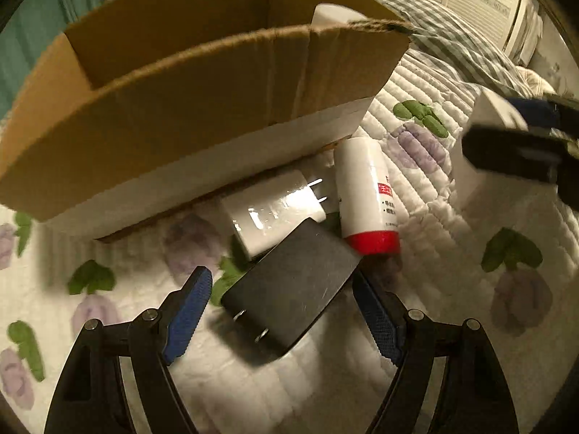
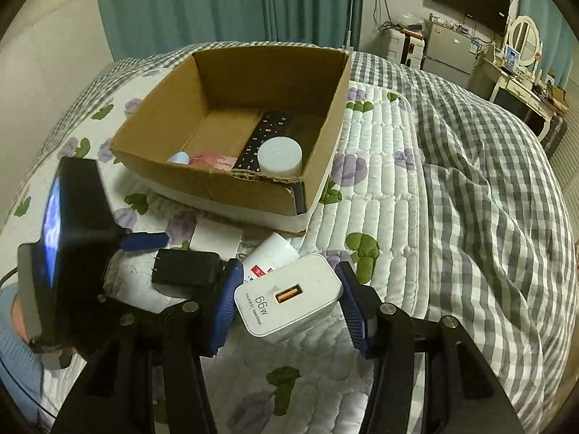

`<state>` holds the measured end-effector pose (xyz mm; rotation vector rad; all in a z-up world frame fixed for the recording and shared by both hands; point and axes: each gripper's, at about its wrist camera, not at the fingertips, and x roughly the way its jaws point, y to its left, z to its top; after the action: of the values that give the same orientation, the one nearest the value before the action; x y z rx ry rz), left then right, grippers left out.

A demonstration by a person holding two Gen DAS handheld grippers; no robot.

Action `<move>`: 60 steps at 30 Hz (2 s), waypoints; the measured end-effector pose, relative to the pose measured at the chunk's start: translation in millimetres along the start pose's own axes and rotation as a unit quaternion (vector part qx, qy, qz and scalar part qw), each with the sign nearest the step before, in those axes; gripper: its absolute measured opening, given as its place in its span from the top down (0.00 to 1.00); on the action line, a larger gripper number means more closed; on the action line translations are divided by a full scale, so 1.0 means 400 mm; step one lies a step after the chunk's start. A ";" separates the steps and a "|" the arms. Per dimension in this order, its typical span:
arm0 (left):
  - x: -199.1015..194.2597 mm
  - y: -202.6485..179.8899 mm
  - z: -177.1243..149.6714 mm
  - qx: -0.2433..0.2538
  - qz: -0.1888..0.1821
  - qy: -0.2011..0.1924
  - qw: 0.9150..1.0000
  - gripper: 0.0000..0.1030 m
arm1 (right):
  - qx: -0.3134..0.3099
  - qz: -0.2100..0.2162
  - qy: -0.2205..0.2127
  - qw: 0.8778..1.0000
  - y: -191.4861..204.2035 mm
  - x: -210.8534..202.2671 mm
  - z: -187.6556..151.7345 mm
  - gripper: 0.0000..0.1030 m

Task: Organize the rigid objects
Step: 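Grasp the black charger with the left tool, then carry both chargers over the box and open both tools to release them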

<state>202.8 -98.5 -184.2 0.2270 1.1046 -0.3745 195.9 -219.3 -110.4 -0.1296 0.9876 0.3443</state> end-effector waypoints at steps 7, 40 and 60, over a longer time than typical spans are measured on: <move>-0.050 -0.027 -0.035 -0.009 0.018 0.001 1.000 0.48 | 0.009 -0.004 0.012 1.000 -0.003 0.021 -0.017 0.49; -0.329 0.188 0.241 -0.072 0.058 -0.179 0.980 0.63 | 0.011 -0.009 -0.117 0.993 0.022 -0.066 0.351 0.49; -0.246 0.177 0.246 -0.058 0.084 -0.168 0.981 0.48 | 0.074 0.020 -0.125 0.989 -0.049 0.003 0.387 0.30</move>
<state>273.5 -51.3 -53.1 0.1461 0.7657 -0.1886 326.4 -197.0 -27.4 0.0679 0.7648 0.3137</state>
